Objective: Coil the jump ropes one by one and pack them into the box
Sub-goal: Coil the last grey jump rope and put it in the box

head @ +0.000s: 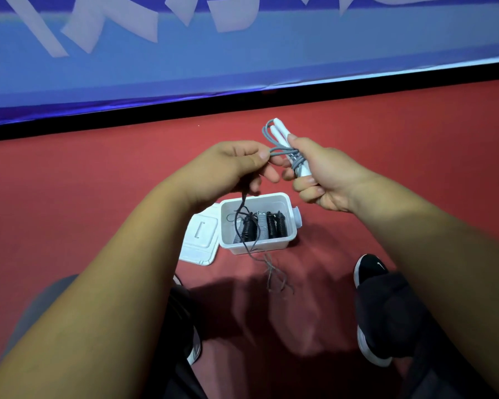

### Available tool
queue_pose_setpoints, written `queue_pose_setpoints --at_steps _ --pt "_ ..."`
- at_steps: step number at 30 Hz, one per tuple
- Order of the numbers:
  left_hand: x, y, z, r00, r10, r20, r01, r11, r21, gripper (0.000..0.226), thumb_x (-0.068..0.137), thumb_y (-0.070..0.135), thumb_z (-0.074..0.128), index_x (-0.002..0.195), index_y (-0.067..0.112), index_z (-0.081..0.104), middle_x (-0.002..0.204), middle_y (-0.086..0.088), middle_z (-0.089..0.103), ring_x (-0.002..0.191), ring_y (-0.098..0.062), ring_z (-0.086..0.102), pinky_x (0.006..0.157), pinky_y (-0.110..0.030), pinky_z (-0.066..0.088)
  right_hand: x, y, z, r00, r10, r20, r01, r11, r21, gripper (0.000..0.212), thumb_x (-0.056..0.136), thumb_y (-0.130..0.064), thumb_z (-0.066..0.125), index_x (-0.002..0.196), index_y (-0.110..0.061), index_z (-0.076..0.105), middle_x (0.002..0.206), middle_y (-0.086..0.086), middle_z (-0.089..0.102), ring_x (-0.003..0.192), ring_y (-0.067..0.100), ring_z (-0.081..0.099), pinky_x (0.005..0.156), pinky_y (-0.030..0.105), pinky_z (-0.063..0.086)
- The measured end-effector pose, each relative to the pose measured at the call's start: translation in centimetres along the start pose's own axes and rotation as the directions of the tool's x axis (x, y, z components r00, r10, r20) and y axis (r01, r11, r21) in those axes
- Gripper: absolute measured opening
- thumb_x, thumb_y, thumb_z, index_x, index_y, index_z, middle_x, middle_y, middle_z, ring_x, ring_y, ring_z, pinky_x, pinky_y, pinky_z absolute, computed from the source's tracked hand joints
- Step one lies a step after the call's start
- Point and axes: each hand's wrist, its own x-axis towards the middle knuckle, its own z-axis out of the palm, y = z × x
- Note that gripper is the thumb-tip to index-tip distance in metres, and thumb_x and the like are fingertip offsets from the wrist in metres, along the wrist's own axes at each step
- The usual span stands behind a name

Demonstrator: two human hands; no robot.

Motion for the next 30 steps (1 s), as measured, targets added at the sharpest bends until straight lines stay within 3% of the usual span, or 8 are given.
queue_pose_setpoints --at_steps 3,8,12,15,20,24,27,30 --pt "0.1 0.0 -0.4 1.0 0.013 -0.025 -0.012 0.999 0.042 0.027 0.107 0.012 0.051 0.123 0.001 0.07 0.091 -0.009 0.071 0.065 -0.014 0.044 0.069 -0.03 0.044 -0.2 -0.4 0.0 0.999 -0.029 0.019 0.028 0.999 0.017 0.044 0.103 -0.049 0.059 0.125 -0.01 0.063 0.077 0.002 0.057 0.046 0.006 0.021 0.034 0.018 0.015" --pt "0.1 -0.6 -1.0 1.0 -0.022 0.004 0.021 0.979 0.205 0.027 0.106 0.009 0.053 0.122 0.015 0.074 0.095 -0.008 0.075 0.073 -0.02 0.046 0.075 -0.035 0.04 -0.4 -0.5 0.0 0.998 -0.069 0.007 0.068 0.995 0.07 0.032 0.105 -0.041 0.059 0.12 -0.013 0.065 0.074 0.002 0.053 0.049 0.008 0.02 0.036 0.018 0.015" --pt "-0.1 -0.9 -1.2 0.99 -0.125 0.057 0.107 0.96 0.258 0.025 0.105 0.012 0.061 0.126 0.016 0.073 0.102 -0.006 0.08 0.074 -0.013 0.059 0.078 -0.035 0.045 -0.7 -0.5 0.3 0.999 -0.045 0.013 0.044 0.997 0.068 0.033 0.105 -0.044 0.055 0.119 -0.017 0.067 0.069 -0.001 0.048 0.045 0.006 0.018 0.035 0.018 0.014" --pt "0.1 -1.3 -1.3 0.978 -0.205 0.024 0.185 0.922 0.339 0.018 0.102 0.014 0.067 0.116 0.012 0.077 0.098 -0.005 0.08 0.078 -0.012 0.068 0.078 -0.033 0.052 -1.1 -0.5 0.8 0.999 -0.036 0.033 0.034 0.998 0.058 0.031 0.104 -0.045 0.056 0.118 -0.018 0.066 0.068 -0.001 0.048 0.045 0.006 0.018 0.034 0.018 0.014" --pt "-0.1 -2.0 -0.4 0.884 -0.464 0.058 0.407 0.826 0.39 0.017 0.102 0.023 0.068 0.1 0.007 0.075 0.087 -0.008 0.079 0.077 -0.017 0.073 0.069 -0.028 0.055 -1.5 -0.2 1.9 0.997 -0.044 0.067 0.048 0.997 -0.064 0.021 0.101 -0.032 0.066 0.114 -0.018 0.058 0.066 0.0 0.047 0.045 0.007 0.019 0.037 0.017 0.014" --pt "-0.1 -2.5 0.2 0.817 -0.575 0.052 0.502 0.753 0.426 0.032 0.106 0.035 0.06 0.103 0.005 0.073 0.082 -0.01 0.075 0.081 -0.025 0.076 0.066 -0.03 0.06 -2.3 -0.2 2.3 0.989 0.012 0.146 0.009 0.99 -0.143 0.013 0.101 -0.025 0.068 0.104 -0.015 0.059 0.067 0.0 0.047 0.042 0.005 0.02 0.038 0.015 0.011" --pt "0.1 -2.9 0.7 0.807 -0.59 0.024 0.526 0.737 0.425 0.043 0.108 0.039 0.056 0.106 -0.001 0.072 0.079 -0.013 0.072 0.079 -0.032 0.076 0.065 -0.034 0.064 -3.1 -0.4 2.2 0.974 0.045 0.223 -0.004 0.984 -0.179 0.015 0.101 -0.025 0.069 0.101 -0.015 0.057 0.068 -0.001 0.048 0.044 0.005 0.019 0.042 0.019 0.007" --pt "0.3 -3.0 0.8 0.854 -0.52 -0.029 0.498 0.8 0.335 0.045 0.108 0.04 0.055 0.099 -0.001 0.07 0.077 -0.016 0.069 0.071 -0.031 0.073 0.063 -0.034 0.063 -3.9 -0.8 1.9 0.94 0.102 0.325 -0.029 0.975 -0.22 0.016 0.102 -0.024 0.066 0.104 -0.013 0.055 0.07 0.0 0.047 0.046 0.005 0.017 0.044 0.021 0.007"
